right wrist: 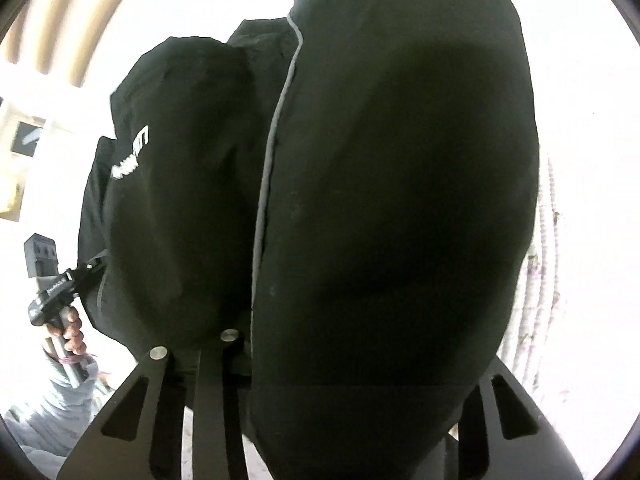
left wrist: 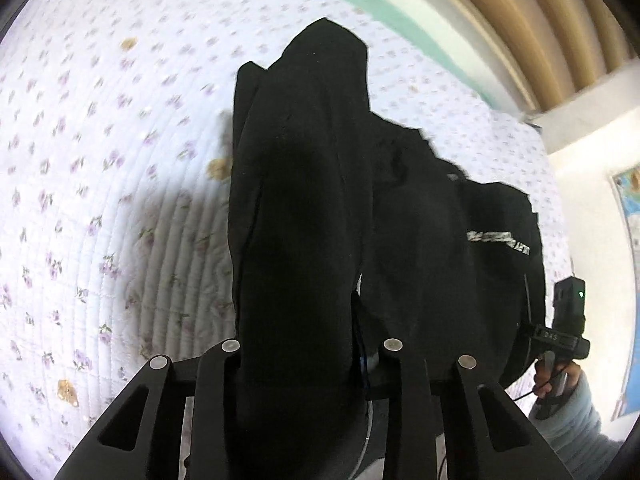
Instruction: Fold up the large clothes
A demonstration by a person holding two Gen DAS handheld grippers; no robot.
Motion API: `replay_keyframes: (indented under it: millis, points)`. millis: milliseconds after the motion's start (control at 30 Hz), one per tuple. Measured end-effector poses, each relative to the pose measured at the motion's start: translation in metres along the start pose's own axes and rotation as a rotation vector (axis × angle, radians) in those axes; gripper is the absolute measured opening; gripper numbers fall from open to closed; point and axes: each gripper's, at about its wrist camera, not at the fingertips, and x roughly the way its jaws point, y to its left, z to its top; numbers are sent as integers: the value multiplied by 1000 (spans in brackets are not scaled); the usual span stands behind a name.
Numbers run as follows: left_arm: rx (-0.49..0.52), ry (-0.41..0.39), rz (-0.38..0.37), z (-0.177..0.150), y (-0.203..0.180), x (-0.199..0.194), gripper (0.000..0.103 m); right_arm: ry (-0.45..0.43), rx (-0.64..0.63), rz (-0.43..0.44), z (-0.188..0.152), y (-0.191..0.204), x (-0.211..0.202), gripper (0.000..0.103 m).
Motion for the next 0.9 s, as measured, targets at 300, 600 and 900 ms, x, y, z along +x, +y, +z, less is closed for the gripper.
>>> replay_keyframes:
  millis: [300,600,900]
  points:
    - [163,-53,-59,-1,-59,-40,32,-35,-76,119,-15,43,-28,40]
    - [173,-106,-86,-31,-67,-117,32,-83,-136,201,-48,65,-81,40]
    - [223,-202,-82,-115,-95,-220,32,-157,-234,236,-156,108,-186,40]
